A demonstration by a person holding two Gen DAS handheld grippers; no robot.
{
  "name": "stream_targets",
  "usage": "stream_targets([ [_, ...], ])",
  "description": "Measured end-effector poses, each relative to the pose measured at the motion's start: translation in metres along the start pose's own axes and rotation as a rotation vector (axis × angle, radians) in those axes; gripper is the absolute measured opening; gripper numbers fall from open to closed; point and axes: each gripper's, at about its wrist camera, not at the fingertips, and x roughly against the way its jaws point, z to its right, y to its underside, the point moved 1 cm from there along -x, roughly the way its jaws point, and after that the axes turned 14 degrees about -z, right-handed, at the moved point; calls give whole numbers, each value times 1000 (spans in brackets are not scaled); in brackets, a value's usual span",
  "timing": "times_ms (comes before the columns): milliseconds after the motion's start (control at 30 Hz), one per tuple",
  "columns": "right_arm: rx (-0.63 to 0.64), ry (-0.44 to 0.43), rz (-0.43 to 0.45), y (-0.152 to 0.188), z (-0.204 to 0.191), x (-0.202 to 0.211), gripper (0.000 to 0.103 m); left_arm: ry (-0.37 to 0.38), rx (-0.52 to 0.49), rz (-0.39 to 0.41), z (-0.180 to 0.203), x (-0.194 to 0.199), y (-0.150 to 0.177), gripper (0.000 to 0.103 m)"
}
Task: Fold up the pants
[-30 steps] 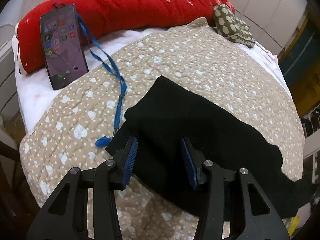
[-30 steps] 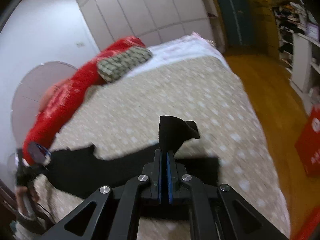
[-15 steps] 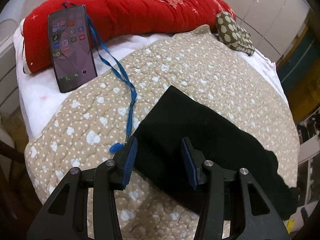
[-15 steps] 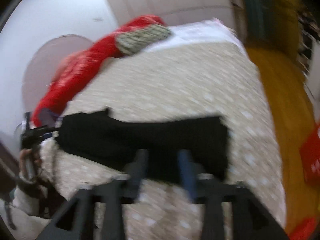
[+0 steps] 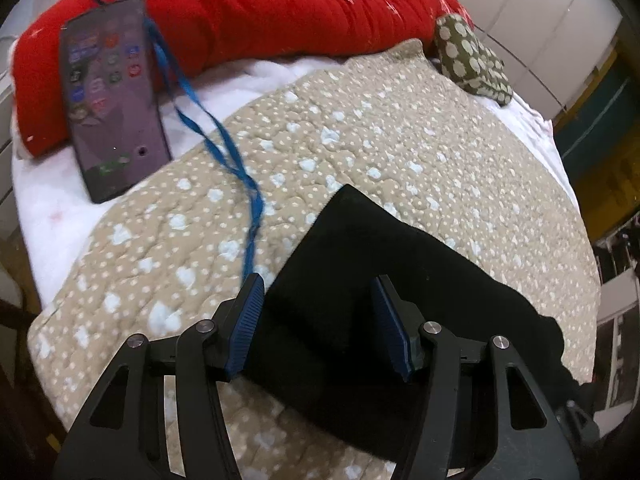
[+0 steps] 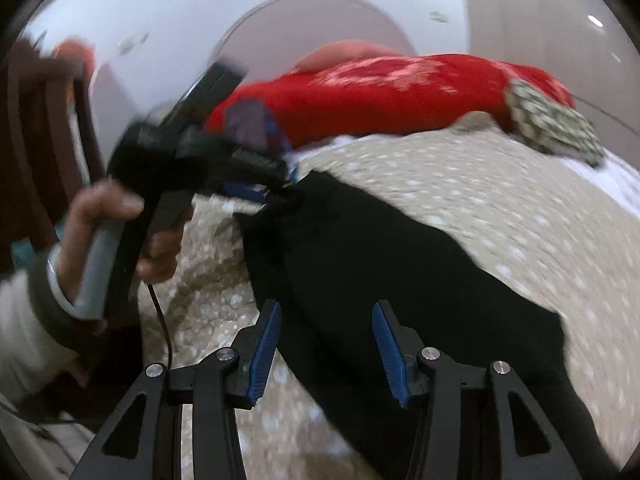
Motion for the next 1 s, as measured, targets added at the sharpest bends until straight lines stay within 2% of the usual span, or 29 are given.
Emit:
stream_targets([
  [67, 52, 38, -63, -3, -3, -23, 28, 1, -6, -4, 3, -4, -1, 56],
  [100, 58, 68, -73, -4, -2, -28, 23, -1, -12, 0, 4, -4, -1, 56],
  [133, 42, 76, -69, -6, 2, -30, 9, -2, -21, 1, 6, -4, -2, 56],
  [167, 15, 61, -58, -8, 8, -29, 5, -2, -23, 0, 7, -4, -3, 56],
  [233, -72, -23, -20, -13, 23, -15, 5, 3, -26, -2, 7, 1, -2, 56],
  [300, -105, -102, 17, -15, 25, 4, 5, 21, -34, 9, 7, 12, 3, 56],
  [367, -94, -121, 40, -18, 13, 14, 5, 23, -38, 42, 4, 25, 11, 56],
  [467, -99, -192, 2, -9, -2, 4, 5, -49, -24, 74, -4, 32, 20, 56],
  [567, -107, -131, -63, 1, -9, -30, 5, -104, -4, 37, -10, 21, 21, 56],
  [633, -146, -167, -71, 4, -4, -29, 8, -95, -4, 38, -9, 24, 22, 56],
  [667, -155, -182, -55, 6, -1, -20, 14, -100, -6, 64, -7, 29, 24, 56],
  [700, -158, -176, -40, 8, 1, -9, 17, -108, -9, 91, -5, 36, 25, 56],
  [733, -166, -132, -11, 12, 8, 10, 22, -113, -12, 123, -3, 43, 27, 56],
  [833, -257, -16, 50, 36, 41, 54, 22, -100, -30, 196, 7, 60, 30, 56],
  [933, -364, 88, 80, 67, 83, 89, 24, -93, -82, 199, 25, 60, 32, 56],
  [1000, -409, 183, 44, 81, 109, 102, 25, -93, -117, 181, 38, 53, 34, 56],
])
